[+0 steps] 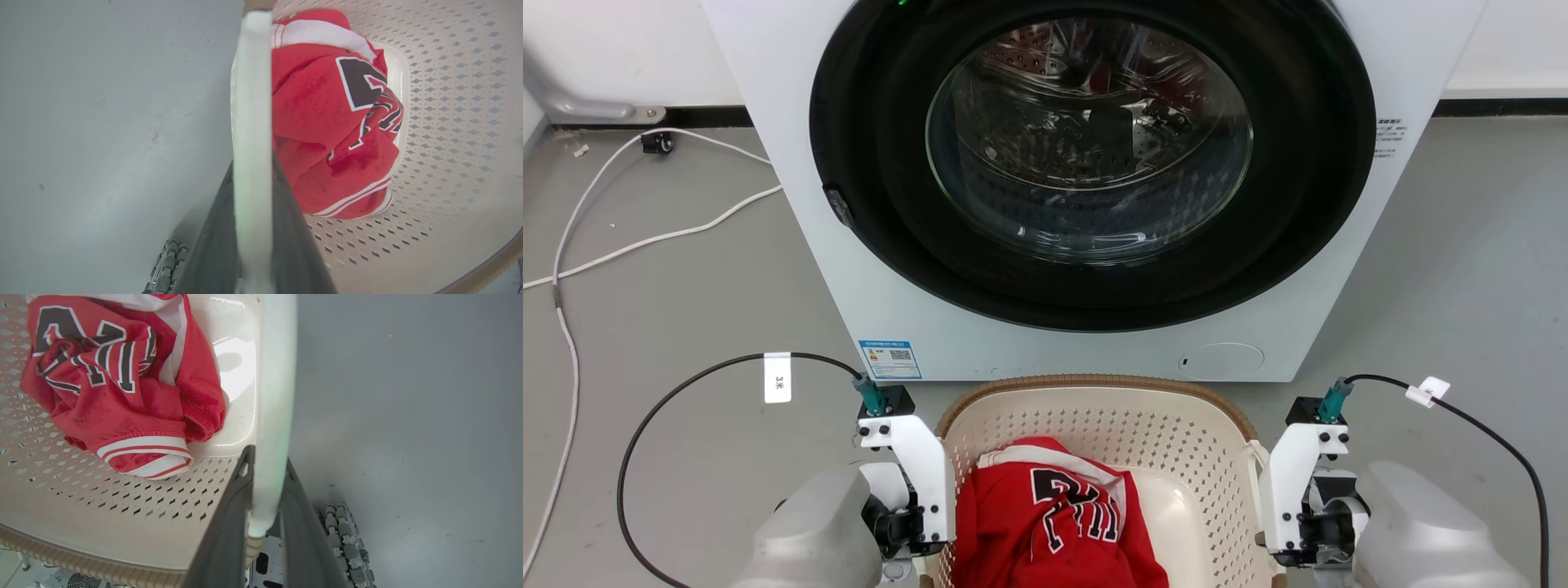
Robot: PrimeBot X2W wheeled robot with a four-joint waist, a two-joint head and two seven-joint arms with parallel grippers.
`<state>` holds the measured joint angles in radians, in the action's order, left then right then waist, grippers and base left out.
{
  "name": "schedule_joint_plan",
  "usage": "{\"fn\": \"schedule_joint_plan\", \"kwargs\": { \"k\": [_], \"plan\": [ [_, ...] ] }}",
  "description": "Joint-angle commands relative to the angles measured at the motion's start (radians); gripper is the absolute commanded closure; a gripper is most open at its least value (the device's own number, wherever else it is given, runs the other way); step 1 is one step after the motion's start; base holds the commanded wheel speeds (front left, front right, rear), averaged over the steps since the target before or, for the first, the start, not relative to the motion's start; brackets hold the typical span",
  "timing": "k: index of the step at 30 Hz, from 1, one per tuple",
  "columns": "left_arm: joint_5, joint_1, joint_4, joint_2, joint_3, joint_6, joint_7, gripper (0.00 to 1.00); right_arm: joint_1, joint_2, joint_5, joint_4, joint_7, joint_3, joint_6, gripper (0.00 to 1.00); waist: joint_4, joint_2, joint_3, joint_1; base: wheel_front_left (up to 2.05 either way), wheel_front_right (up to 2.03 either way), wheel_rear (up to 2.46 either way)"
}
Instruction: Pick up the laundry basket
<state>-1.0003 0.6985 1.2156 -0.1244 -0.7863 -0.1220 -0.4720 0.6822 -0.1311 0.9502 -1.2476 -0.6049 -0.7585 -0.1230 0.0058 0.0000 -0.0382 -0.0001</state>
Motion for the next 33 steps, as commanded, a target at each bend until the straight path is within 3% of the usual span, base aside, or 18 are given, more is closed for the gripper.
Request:
{"fn": "schedule_joint_plan", "kwargs": {
  "k": [1, 33],
  "plan": [
    [-0.015, 0.003, -0.021, 0.038, -0.003, -0.015, 0.005, 1.00, 0.012, 0.040, 0.010, 0.012, 0.003, -0.004, -0.014, 1.00, 0.000, 0.0000, 0.001, 0.0001, 0.00, 0.00, 0.00],
    [-0.074, -0.007, -0.011, 0.034, -0.053, -0.015, 0.017, 1.00, 0.017, 0.050, 0.039, -0.006, 0.020, -0.028, -0.014, 1.00, -0.002, 0.0000, 0.008, 0.0001, 0.00, 0.00, 0.00]
  ]
}}
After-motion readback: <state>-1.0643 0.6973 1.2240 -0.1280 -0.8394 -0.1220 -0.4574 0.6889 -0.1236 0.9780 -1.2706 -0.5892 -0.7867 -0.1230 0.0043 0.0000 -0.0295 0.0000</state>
